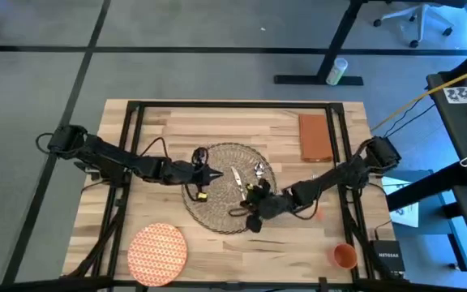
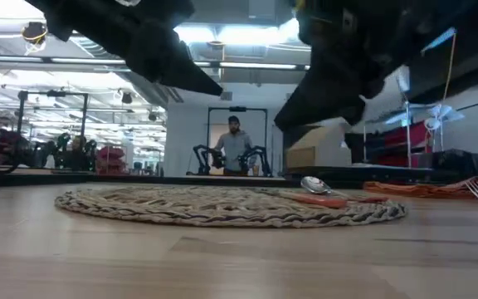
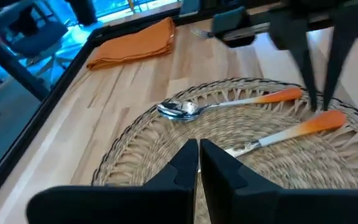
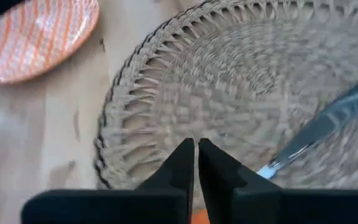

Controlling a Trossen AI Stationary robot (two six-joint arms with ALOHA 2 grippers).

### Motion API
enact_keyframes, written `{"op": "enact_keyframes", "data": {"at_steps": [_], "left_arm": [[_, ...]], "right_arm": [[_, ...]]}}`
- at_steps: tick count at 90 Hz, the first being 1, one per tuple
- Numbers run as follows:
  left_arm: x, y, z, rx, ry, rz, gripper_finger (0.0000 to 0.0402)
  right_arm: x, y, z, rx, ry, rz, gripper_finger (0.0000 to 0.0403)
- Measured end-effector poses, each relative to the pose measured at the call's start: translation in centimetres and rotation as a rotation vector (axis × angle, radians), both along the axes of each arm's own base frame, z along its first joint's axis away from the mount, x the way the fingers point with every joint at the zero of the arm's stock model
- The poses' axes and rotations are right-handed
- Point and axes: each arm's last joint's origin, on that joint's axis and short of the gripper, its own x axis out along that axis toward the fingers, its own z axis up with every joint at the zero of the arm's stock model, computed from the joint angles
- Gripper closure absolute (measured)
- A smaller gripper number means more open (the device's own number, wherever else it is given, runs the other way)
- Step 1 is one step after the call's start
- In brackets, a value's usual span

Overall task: Set table place
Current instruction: Put the knife on the brown woven placemat to the left of the spoon

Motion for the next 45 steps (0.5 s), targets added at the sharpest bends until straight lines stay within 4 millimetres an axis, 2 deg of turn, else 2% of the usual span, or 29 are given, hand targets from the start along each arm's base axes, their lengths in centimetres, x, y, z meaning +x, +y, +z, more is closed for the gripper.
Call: {"op": "enact_keyframes", "data": {"at_steps": [24,45], "left_arm": [[-0.6,0.1,-1.0,-0.027,0.106,0.051,0.0402],[-1.9,0.1,-2.5,-0.107,0.269,0.138,0.0402]], "right_arm": [[-0.3,-4.0,-0.1,-0.144,0.178,0.196,0.0402],[0.2,-6.8,0.1,-0.209,0.221,0.31,0.0402]]}}
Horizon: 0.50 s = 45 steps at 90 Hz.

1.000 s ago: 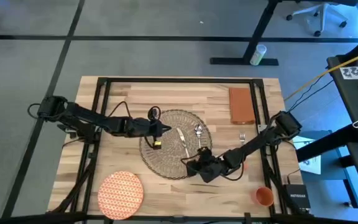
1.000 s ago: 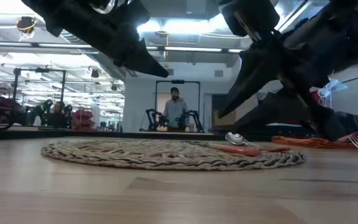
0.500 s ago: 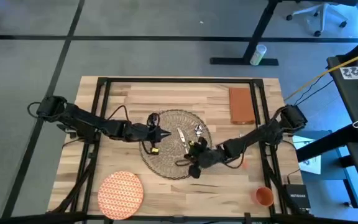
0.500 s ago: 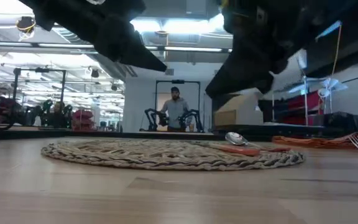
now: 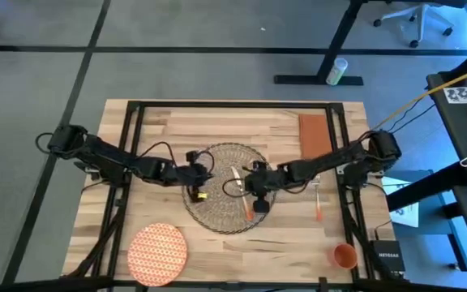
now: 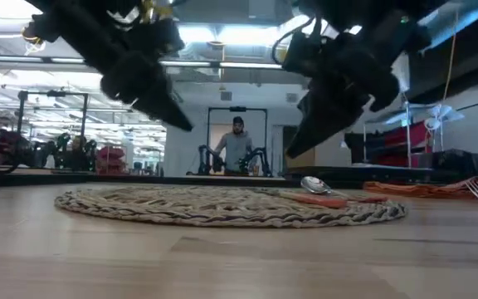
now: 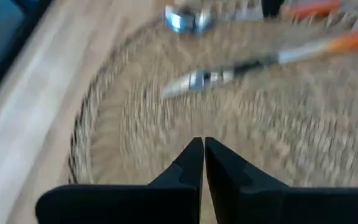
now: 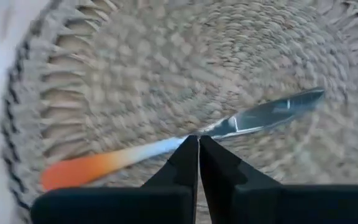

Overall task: Set table place
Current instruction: Put the knife on the brown woven placemat to the left of the spoon

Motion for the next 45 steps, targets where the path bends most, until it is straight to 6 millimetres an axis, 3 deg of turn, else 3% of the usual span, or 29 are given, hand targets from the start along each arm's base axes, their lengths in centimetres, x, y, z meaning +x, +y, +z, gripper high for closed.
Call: {"op": "enact_keyframes", "data": {"at_steps": [28,45], "left_arm": [[-0.5,-1.2,-0.5,-0.075,0.02,0.032,0.0402],[0.0,-1.4,-1.6,-0.097,0.037,0.063,0.0402]], "right_arm": [[1.4,-1.5,2.0,-0.135,0.021,0.154,0.0403],[2.2,-1.7,0.6,-0.097,0.067,0.239,0.0403]]}}
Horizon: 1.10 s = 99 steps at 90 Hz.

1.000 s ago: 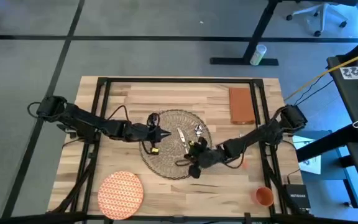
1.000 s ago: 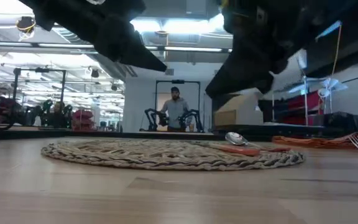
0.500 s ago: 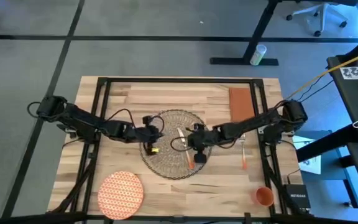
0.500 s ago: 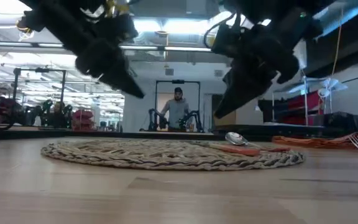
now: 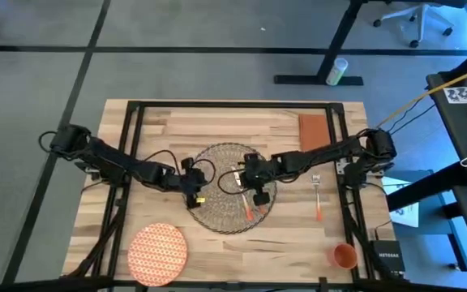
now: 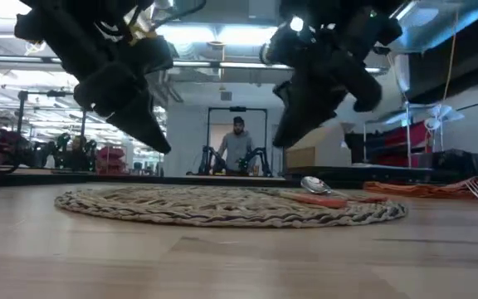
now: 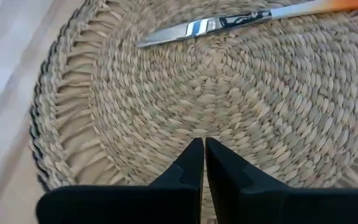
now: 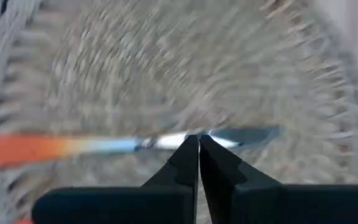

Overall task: Set table place
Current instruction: Put the knife on the brown woven placemat to the left of the spoon

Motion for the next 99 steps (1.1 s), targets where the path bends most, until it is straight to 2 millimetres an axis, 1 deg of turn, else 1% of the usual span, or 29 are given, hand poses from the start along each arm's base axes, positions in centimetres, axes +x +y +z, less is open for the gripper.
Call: {"op": "enact_keyframes", "data": {"at_steps": [8,15,25,39,52,64,75,88,99], "left_arm": [[0.4,-0.1,-0.5,-0.002,-0.005,0.003,0.0402],[0.7,0.0,-0.9,-0.012,-0.015,0.019,0.0402],[1.1,0.2,-1.4,-0.023,-0.022,0.04,0.0402],[1.4,0.7,-2.4,-0.028,0.005,0.075,0.0402],[1.8,1.2,-3.1,-0.026,0.01,0.095,0.0402],[2.1,1.7,-3.1,-0.032,-0.011,0.111,0.0402],[2.1,1.8,-3.1,-0.033,-0.012,0.111,0.0402],[2.1,1.8,-3.1,-0.033,-0.011,0.111,0.0402],[2.1,1.7,-3.1,-0.035,-0.011,0.112,0.0402]], "right_arm": [[0.4,0.2,-1.1,0.008,0.032,0.053,0.0403],[0.7,0.2,-1.7,0.002,0.049,0.063,0.0403],[0.9,0.3,-1.8,0.002,0.042,0.09,0.0403],[1.0,0.4,-1.6,0.045,0.03,0.122,0.0403],[1.5,0.5,-2.7,0.051,0.023,0.153,0.0403],[2.5,-0.2,-3.0,0.04,0.019,0.168,0.0403],[3.0,-1.0,-3.6,0.04,0.035,0.159,0.0403],[3.0,-1.7,-3.9,0.062,0.052,0.152,0.0403],[2.8,-1.8,-4.1,0.048,0.084,0.144,0.0403]]}}
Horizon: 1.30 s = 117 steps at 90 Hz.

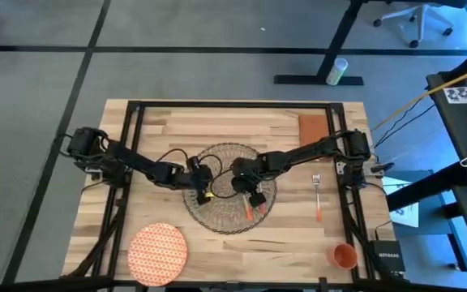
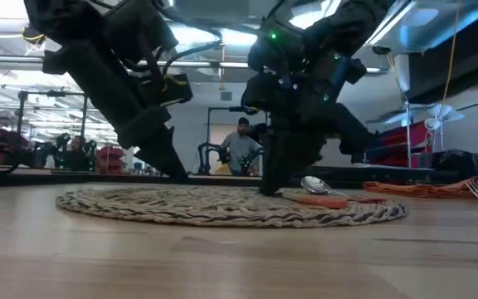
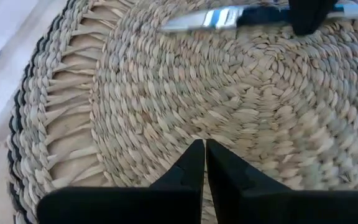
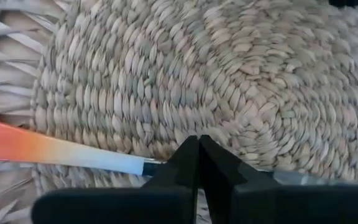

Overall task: Set table place
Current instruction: Put the knife on the brown woven placemat to the left of the spoon

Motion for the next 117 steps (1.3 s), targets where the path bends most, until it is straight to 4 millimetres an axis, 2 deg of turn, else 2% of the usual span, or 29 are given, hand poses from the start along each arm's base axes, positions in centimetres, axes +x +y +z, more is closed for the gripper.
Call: {"op": "enact_keyframes", "data": {"at_steps": [55,84,117], "left_arm": [[-0.1,-0.4,0.0,-0.01,-0.003,-0.004,0.0402],[0.2,-0.8,-1.7,-0.001,0.038,0.008,0.0402],[0.1,-1.1,-1.8,-0.012,0.037,0.006,0.0402]], "right_arm": [[-0.2,-0.9,0.6,-0.081,-0.003,-0.096,0.0403],[-0.4,-2.0,0.5,-0.118,0.026,-0.146,0.0403],[-0.8,-2.4,0.8,-0.139,0.053,-0.168,0.0403]]}}
